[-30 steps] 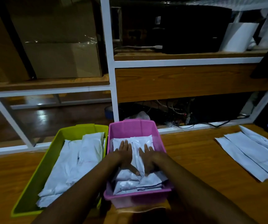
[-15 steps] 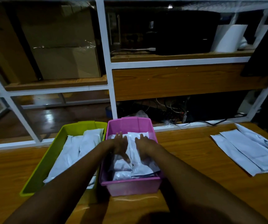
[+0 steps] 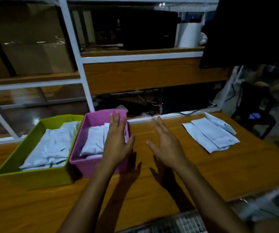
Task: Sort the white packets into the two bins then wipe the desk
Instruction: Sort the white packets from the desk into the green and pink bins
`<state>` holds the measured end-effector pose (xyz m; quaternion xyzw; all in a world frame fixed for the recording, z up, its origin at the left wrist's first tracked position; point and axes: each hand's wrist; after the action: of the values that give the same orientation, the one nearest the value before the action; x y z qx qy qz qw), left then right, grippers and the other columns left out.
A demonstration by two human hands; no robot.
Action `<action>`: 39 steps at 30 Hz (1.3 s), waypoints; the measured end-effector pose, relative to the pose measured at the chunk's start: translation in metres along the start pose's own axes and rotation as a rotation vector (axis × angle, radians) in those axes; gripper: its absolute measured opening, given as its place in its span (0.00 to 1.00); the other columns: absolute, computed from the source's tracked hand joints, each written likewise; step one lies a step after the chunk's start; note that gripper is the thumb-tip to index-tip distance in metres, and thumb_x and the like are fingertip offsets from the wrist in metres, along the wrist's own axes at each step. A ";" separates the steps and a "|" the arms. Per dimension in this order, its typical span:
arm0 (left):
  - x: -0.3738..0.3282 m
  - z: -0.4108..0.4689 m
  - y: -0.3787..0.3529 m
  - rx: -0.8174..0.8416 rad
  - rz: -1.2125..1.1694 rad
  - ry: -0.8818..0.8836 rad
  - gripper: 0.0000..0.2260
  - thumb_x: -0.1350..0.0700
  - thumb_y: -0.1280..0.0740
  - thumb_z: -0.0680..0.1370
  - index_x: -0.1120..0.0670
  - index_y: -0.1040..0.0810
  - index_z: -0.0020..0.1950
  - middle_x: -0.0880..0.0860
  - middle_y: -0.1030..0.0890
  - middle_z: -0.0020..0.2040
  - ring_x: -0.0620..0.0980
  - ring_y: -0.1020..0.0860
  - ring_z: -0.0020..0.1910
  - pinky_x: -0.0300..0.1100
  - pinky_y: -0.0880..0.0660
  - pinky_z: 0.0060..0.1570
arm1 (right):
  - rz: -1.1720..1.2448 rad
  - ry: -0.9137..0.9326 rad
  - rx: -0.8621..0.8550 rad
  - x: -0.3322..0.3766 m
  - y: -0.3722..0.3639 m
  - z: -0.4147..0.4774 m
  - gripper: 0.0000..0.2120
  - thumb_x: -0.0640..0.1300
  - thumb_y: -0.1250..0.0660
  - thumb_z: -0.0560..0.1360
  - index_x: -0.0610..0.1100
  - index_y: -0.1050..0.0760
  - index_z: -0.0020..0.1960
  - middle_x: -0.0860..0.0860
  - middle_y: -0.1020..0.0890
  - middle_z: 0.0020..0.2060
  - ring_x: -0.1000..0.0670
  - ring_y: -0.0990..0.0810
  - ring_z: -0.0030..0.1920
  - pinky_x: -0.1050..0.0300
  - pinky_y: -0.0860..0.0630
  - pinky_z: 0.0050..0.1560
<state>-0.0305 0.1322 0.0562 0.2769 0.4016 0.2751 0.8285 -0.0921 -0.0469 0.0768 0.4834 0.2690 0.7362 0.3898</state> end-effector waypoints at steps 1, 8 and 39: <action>-0.013 -0.011 -0.009 -0.012 -0.028 0.001 0.32 0.48 0.37 0.75 0.57 0.40 0.77 0.55 0.49 0.79 0.52 0.57 0.78 0.45 0.51 0.73 | 0.003 -0.004 -0.036 -0.007 0.009 -0.014 0.36 0.50 0.33 0.77 0.52 0.49 0.78 0.54 0.50 0.78 0.53 0.46 0.77 0.62 0.39 0.66; -0.096 -0.064 -0.079 -0.035 -0.231 -0.003 0.30 0.53 0.37 0.77 0.56 0.42 0.78 0.51 0.44 0.79 0.48 0.51 0.79 0.44 0.46 0.74 | 0.082 -0.129 -0.279 -0.063 0.049 -0.086 0.28 0.52 0.37 0.78 0.48 0.38 0.76 0.54 0.37 0.75 0.55 0.38 0.74 0.61 0.37 0.68; -0.136 0.108 -0.433 0.570 -0.137 0.160 0.30 0.54 0.44 0.82 0.57 0.56 0.79 0.56 0.54 0.80 0.54 0.53 0.79 0.46 0.55 0.77 | -0.264 -0.393 0.236 -0.431 0.053 0.055 0.27 0.50 0.45 0.78 0.38 0.36 0.73 0.41 0.36 0.74 0.43 0.38 0.75 0.53 0.43 0.74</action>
<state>0.0871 -0.2871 -0.1120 0.4481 0.5443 0.1154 0.6997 0.0409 -0.4338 -0.0773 0.6202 0.3329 0.5344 0.4680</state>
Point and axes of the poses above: each hand's wrist, its own z-axis towards the middle knuckle, its own y-axis out of the back of the hand, x = y × z
